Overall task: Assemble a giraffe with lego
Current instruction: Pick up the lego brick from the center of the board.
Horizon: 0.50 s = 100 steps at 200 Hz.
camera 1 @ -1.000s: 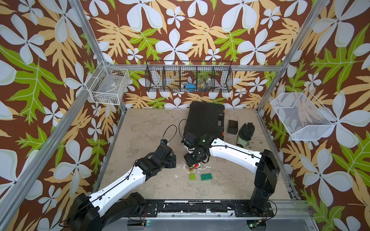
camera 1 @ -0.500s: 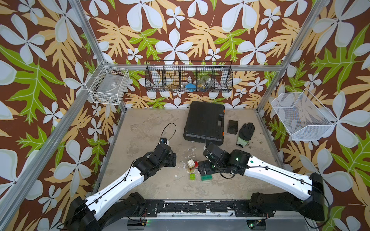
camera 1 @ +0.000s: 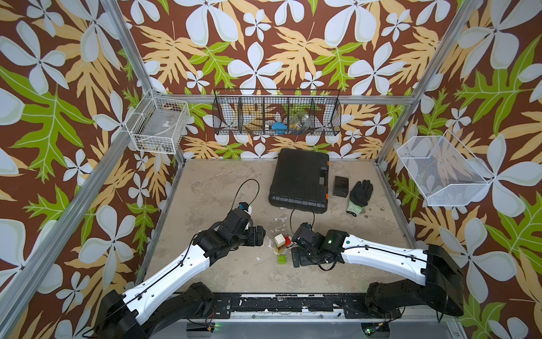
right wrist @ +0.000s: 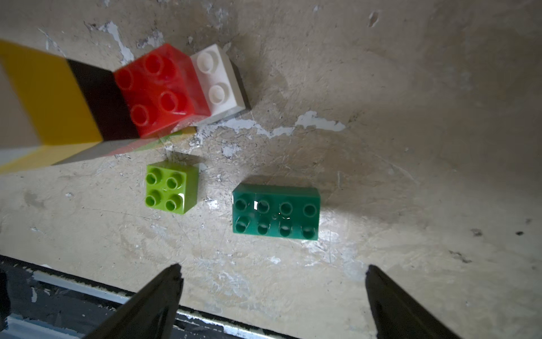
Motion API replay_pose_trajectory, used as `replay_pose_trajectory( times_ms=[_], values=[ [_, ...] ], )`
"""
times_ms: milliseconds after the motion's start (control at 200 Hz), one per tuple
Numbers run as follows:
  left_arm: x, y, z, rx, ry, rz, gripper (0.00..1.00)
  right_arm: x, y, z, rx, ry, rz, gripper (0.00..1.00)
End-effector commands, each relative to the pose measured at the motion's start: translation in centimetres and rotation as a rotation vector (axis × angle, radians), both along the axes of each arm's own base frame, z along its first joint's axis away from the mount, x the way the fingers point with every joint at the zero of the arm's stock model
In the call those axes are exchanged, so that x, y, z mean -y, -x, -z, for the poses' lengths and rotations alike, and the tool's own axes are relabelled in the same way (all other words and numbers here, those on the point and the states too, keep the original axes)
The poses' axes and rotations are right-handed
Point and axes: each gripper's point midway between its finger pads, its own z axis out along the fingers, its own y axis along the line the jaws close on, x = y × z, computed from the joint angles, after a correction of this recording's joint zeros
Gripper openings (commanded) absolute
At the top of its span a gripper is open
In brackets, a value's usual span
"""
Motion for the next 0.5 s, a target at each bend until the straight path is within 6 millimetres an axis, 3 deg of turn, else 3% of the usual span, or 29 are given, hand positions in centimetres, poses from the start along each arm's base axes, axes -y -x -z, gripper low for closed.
replay_pose_trajectory(
  times_ms=[0, 245, 495],
  values=[
    [0.2, 0.2, -0.3, -0.008, 0.019, 0.008, 0.87, -0.4, -0.3, 1.0, -0.002, 0.0, -0.039, 1.0],
    [0.2, 0.4, -0.5, -0.007, 0.03, 0.007, 0.88, 0.7, -1.2, 3.0, -0.025, 0.001, -0.048, 1.0],
    [-0.4, 0.6, -0.4, -0.007, 0.014, -0.013, 0.88, -1.4, -2.3, 3.9, -0.054, 0.0, -0.124, 0.98]
  ],
)
